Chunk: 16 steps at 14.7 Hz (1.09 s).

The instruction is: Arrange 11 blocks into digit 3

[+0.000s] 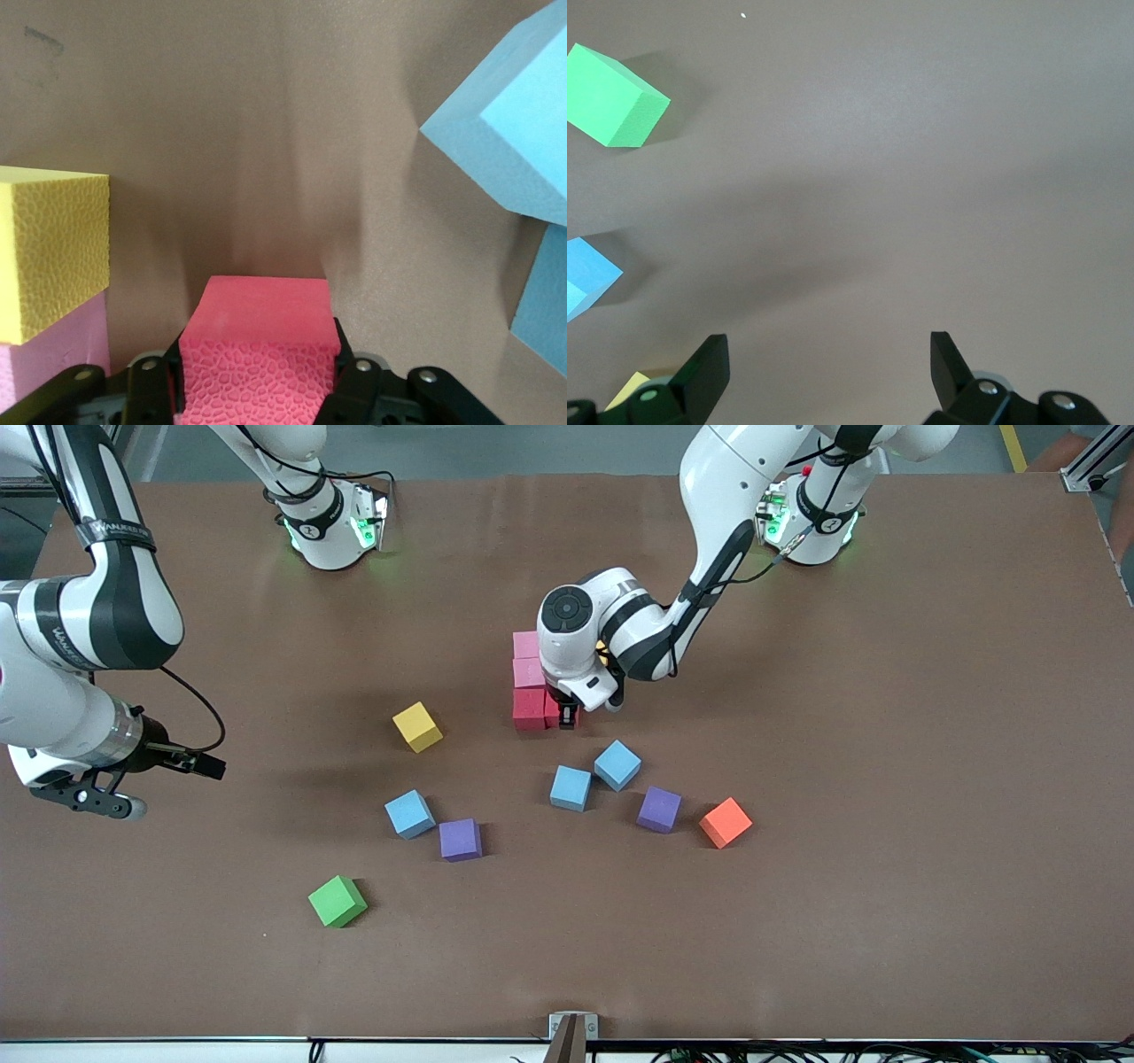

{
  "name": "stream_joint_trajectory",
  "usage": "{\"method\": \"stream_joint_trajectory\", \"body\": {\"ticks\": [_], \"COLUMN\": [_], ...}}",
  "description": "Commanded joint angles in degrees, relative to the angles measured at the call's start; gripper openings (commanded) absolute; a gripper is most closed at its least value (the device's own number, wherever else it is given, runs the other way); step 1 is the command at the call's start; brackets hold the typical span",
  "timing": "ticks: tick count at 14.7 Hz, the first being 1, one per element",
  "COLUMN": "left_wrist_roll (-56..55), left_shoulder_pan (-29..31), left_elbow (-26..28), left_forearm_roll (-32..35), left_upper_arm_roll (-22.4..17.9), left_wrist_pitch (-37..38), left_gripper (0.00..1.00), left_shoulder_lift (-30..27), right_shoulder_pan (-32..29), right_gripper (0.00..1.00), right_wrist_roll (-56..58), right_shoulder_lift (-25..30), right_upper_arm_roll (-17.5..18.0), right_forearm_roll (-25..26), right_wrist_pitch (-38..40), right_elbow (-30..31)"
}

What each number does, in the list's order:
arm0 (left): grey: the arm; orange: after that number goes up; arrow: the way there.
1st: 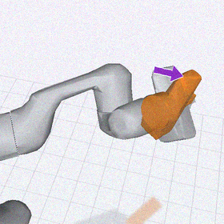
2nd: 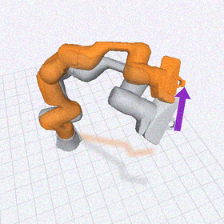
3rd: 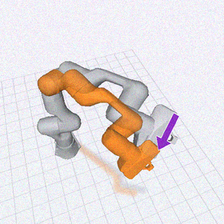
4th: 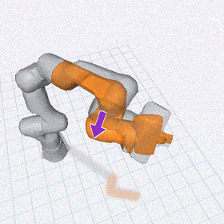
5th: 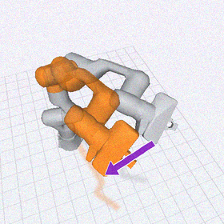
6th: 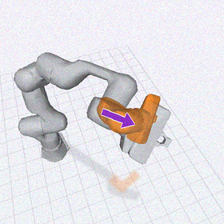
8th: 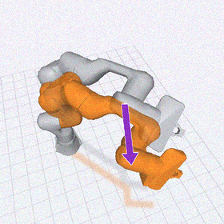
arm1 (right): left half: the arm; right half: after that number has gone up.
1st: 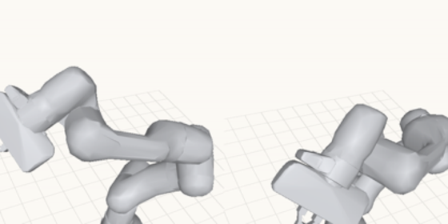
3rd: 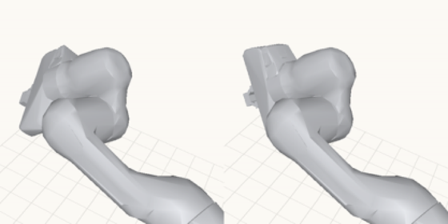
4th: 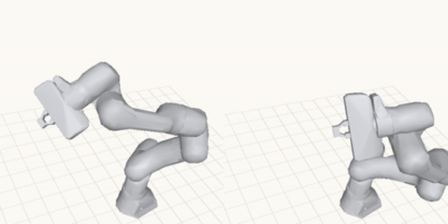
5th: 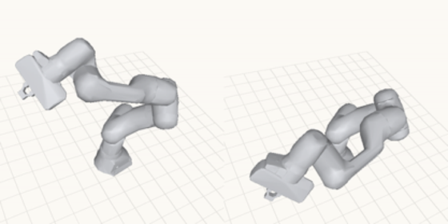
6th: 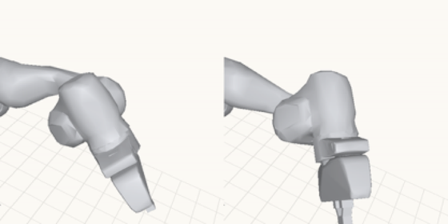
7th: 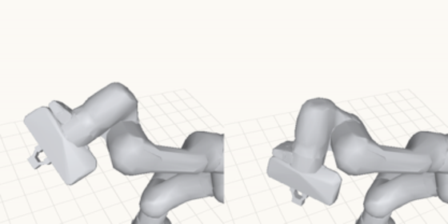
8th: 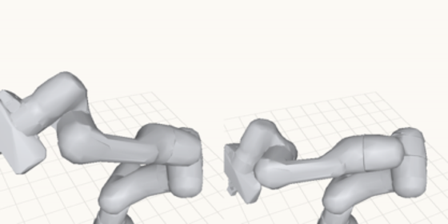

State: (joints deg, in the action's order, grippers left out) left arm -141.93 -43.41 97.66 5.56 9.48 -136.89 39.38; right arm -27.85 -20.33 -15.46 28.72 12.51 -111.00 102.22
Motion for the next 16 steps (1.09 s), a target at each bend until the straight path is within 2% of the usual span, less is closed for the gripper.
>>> {"method": "stream_joint_trajectory", "body": {"ticks": [1, 2, 3, 4, 7, 11, 12, 13, 14, 15, 16], "left_wrist_roll": [-0.5, -0.4, -0.5, -0.4, 0.2, 2.4, 4.0, 5.0, 5.7, 6.3, 7.7], "left_shoulder_pan": [-0.5, -0.4, -0.5, -0.1, 0.3, 0.4, 0.4, 0.4, 0.4, 0.4, 1.0], "left_elbow": [-1.2, -1.2, -1.2, -1.2, -0.6, 0.8, 1.3, 1.5, 1.5, 1.3, 1.0], "left_forearm_roll": [-0.6, -0.4, -0.3, -0.1, 0.0, 0.0, 0.0, -0.2, -0.3, -0.3, -0.3], "left_upper_arm_roll": [-0.3, -0.3, -0.3, -0.3, -0.3, -0.3, -0.2, -0.2, -0.2, -0.4, -0.5], "left_wrist_pitch": [0.0, 0.0, 0.0, 0.0, 0.2, 1.2, 2.1, 3.6, 5.3, 6.4, 7.1], "left_gripper": [0.55, 0.83, 1.00, 1.00, 1.00, 1.00, 1.00, 1.00, 1.00, 1.00, 1.00], "left_shoulder_lift": [1.1, 1.1, 1.0, 0.6, -0.6, -4.2, -5.3, -6.3, -7.2, -7.8, -8.4], "right_shoulder_pan": [-0.5, -0.5, -0.4, -0.4, -1.1, -3.3, -3.1, -3.0, -3.0, -3.1, -2.6], "right_gripper": [0.94, 0.89, 0.94, 1.00, 1.00, 1.00, 0.87, 0.82, 0.86, 1.00, 1.00], "right_wrist_roll": [-0.2, -0.2, -0.2, -0.6, -0.4, 0.1, -0.5, -0.7, -1.4, -2.7, -4.6], "right_shoulder_lift": [-0.4, -0.4, -0.4, -0.6, -2.2, -4.1, -4.1, -4.1, -4.1, -4.1, -4.2], "right_upper_arm_roll": [0.6, 0.6, 0.6, 0.6, 0.5, 0.5, 0.5, 0.5, 0.5, 0.5, 0.5], "right_forearm_roll": [0.9, 0.9, 0.9, 0.8, 0.9, 3.7, 3.7, 3.6, 3.6, 3.1, 3.0], "right_wrist_pitch": [-0.4, -0.6, -1.1, -2.1, -3.7, -4.2, -4.0, -3.8, -3.8, -4.0, -4.0], "right_elbow": [-0.8, -0.9, -0.9, -0.8, -0.9, -2.2, -2.1, -2.0, -1.9, -1.8, -1.8]}}
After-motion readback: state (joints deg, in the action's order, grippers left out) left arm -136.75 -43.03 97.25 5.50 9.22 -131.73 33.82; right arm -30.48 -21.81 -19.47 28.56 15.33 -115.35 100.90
